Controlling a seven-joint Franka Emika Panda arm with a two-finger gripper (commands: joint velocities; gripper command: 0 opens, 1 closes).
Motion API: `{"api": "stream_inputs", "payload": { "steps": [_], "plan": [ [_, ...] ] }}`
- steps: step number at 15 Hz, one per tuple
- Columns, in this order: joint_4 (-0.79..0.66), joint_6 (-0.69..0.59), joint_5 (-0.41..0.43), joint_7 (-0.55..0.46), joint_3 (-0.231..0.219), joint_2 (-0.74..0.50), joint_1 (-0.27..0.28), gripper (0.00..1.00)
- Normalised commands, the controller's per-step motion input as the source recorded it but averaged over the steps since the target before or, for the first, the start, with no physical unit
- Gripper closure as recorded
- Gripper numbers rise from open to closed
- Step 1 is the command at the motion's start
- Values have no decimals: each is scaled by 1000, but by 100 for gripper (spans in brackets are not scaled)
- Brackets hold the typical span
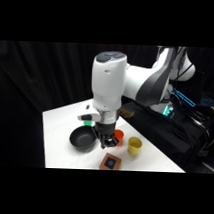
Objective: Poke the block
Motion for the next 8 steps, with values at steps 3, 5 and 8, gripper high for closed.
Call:
{"api": "stream_inputs", "payload": {
  "steps": [3, 5, 8],
  "plan": [
    [71, 152, -85, 40, -47, 158, 96, 97],
    [46, 170, -115, 54, -68, 150, 104, 97],
    [58, 194, -122, 38, -81, 168, 94, 97]
  ]
}}
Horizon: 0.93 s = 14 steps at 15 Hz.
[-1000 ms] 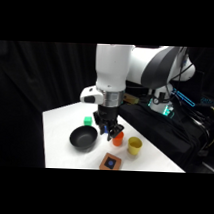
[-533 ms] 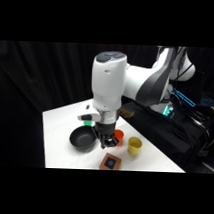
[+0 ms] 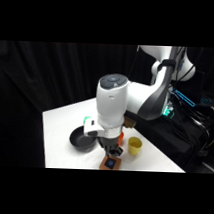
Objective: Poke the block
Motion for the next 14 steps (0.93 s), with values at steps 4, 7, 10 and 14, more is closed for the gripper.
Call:
{"api": "stream_inputs", "payload": {
  "steps": [4, 7, 10, 14],
  "plan": [
    [78, 177, -123, 19, -96, 169, 93, 97],
    [81, 176, -102, 9, -91, 148, 95, 98],
    [83, 159, -93, -2, -90, 127, 97, 98],
    [59, 90, -78, -19, -80, 44, 84, 99]
  ]
}}
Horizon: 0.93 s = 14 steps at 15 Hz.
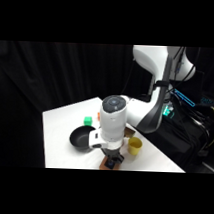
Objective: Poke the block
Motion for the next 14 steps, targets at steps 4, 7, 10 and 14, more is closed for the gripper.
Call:
{"api": "stream_inputs", "payload": {
  "steps": [4, 7, 10, 14],
  "plan": [
    [-69, -168, -60, -16, -59, -267, 85, 100],
    [-99, -371, -87, 18, -58, -440, 93, 100],
    [-19, -452, -113, -3, -35, -414, 51, 73],
    [94, -395, -120, -35, 4, -225, 5, 42]
  ]
}}
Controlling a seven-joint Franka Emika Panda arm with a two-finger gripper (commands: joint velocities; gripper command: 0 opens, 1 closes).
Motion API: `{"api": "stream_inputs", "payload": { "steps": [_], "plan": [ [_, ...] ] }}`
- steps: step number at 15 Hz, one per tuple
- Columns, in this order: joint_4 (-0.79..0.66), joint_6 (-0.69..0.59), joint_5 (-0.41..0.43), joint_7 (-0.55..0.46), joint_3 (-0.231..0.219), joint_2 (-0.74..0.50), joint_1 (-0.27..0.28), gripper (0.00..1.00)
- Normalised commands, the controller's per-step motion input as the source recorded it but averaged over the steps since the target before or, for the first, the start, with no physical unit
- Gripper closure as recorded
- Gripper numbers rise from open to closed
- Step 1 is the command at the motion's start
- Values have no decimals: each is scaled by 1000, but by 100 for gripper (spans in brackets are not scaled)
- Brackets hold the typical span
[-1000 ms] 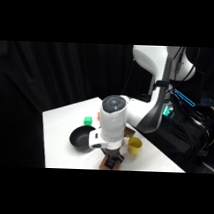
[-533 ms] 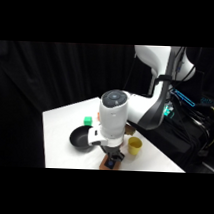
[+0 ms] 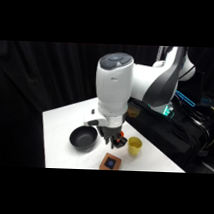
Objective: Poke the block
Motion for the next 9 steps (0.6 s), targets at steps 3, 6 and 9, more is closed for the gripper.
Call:
{"api": "stream_inputs", "payload": {
  "steps": [3, 6, 9],
  "plan": [
    [146, -301, -120, -51, 26, -114, -17, 16],
    [150, -258, -104, -58, 36, -100, -27, 0],
    [144, -220, -68, -22, 40, -89, -33, 0]
  ]
}}
